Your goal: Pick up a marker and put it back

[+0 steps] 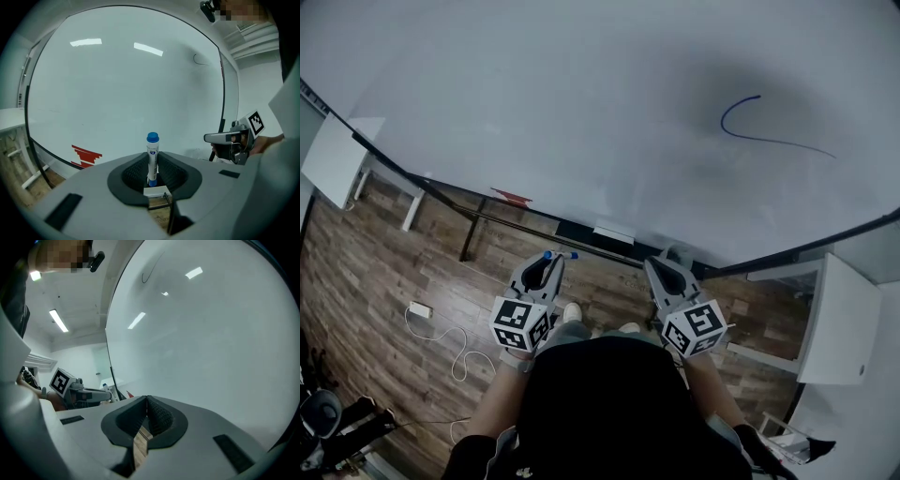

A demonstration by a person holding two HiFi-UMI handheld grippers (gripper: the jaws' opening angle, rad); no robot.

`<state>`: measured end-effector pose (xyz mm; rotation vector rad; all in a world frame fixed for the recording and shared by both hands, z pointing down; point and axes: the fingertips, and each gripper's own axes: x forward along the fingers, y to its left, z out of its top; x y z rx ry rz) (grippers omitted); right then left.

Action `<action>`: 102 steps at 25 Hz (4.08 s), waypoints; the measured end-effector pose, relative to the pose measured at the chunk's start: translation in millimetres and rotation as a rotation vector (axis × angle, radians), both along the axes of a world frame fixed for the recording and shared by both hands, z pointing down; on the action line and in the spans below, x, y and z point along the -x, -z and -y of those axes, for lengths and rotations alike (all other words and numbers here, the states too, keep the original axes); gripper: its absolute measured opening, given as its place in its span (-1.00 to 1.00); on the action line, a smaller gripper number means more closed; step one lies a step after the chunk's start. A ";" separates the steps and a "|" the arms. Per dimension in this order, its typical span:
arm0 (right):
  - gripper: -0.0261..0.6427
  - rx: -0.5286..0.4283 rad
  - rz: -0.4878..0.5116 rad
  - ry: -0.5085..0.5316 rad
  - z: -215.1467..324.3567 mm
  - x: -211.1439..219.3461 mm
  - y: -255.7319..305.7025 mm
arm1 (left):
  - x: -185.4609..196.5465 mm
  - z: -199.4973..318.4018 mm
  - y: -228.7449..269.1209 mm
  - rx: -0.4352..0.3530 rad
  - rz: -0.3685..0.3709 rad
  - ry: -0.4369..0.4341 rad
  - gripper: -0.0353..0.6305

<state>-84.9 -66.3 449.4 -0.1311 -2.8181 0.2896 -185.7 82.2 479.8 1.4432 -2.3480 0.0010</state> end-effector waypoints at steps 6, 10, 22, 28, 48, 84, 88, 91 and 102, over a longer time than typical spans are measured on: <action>-0.84 -0.001 -0.018 0.017 -9.4 3.6 -4.6 | 0.4 -11.6 -7.8 0.020 -0.005 0.011 -0.66; -0.84 -0.005 -0.024 0.004 -8.9 -0.2 -5.4 | -1.6 -11.4 -9.7 0.022 -0.008 -0.002 -0.66; -0.84 -0.009 -0.029 -0.138 22.7 -37.7 -5.6 | -21.6 38.1 4.6 -0.008 0.002 -0.152 -0.66; -0.84 -0.006 -0.037 -0.248 43.6 -72.3 -7.4 | -43.2 78.4 15.3 -0.028 0.018 -0.276 -0.66; -0.84 -0.001 -0.056 -0.687 95.3 -216.2 -5.7 | -138.2 206.7 25.8 -0.078 0.023 -0.668 -0.66; -0.84 0.086 -0.140 -0.983 74.2 -298.5 -45.5 | -173.6 244.1 -74.9 0.173 0.103 -0.860 -0.65; -0.84 0.085 -0.142 -0.980 74.3 -296.6 -45.1 | -172.1 246.1 -75.1 0.169 0.102 -0.857 -0.64; -0.84 0.083 -0.143 -0.977 74.6 -295.1 -44.4 | -169.6 246.9 -75.4 0.172 0.109 -0.848 -0.61; -0.84 0.070 -0.130 -0.923 78.7 -276.4 -40.1 | -144.3 241.2 -66.1 0.165 0.117 -0.769 -0.47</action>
